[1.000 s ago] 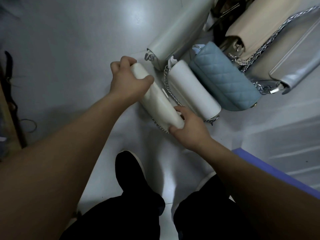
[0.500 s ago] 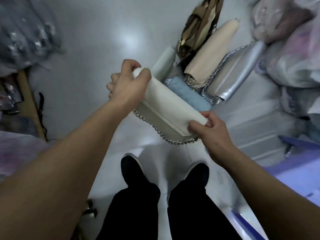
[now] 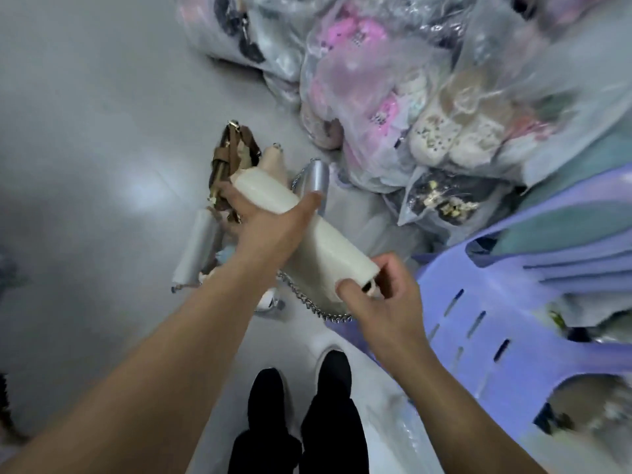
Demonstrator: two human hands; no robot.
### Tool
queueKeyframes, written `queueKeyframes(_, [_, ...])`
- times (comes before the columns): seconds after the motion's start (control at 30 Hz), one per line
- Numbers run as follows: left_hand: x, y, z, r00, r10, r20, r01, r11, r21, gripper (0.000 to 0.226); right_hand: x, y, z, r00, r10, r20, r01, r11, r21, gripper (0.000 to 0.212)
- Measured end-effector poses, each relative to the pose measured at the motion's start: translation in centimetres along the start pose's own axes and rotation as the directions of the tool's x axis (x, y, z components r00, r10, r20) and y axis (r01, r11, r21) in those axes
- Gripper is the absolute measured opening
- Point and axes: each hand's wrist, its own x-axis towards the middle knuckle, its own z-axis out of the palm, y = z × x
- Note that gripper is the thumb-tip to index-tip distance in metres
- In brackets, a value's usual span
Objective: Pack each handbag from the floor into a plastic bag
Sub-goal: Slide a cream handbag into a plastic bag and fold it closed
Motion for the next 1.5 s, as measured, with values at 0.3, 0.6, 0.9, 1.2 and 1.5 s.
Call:
queueKeyframes(0.3, [-3.2, 2.8, 6.7, 0.855, 0.151, 0.496, -0.092, 0.986, -0.141, 0.055, -1.4, 1.1, -8.6, 0.99, 0.038, 0.134, 0.0, 0.963, -0.269, 0.039])
queueKeyframes(0.6, [-7.8, 1.3, 14.9, 0.677, 0.018, 0.736, -0.359, 0.881, 0.309, 0.047, 0.6, 6.7, -20.9, 0.932, 0.217, -0.289, -0.231, 0.973, -0.016, 0.069])
queueKeyframes(0.9, [-12.2, -4.9, 28.2, 0.514, 0.243, 0.823, -0.85, 0.275, 0.45, 0.025, -4.3, 17.8, -28.6, 0.782, 0.531, -0.325, -0.451, 0.843, 0.294, 0.026])
queueKeyframes(1.2, [-12.2, -9.5, 36.0, 0.432, 0.385, 0.815, -0.854, -0.114, 0.507, 0.042, -4.7, 23.9, -30.0, 0.694, 0.662, -0.283, -0.481, 0.719, 0.502, 0.033])
queueKeyframes(1.5, [-10.3, -12.0, 37.7, 0.426, 0.383, 0.82, -0.85, -0.141, 0.507, 0.04, -4.0, 25.7, -29.8, 0.663, 0.683, -0.307, -0.463, 0.696, 0.548, 0.053])
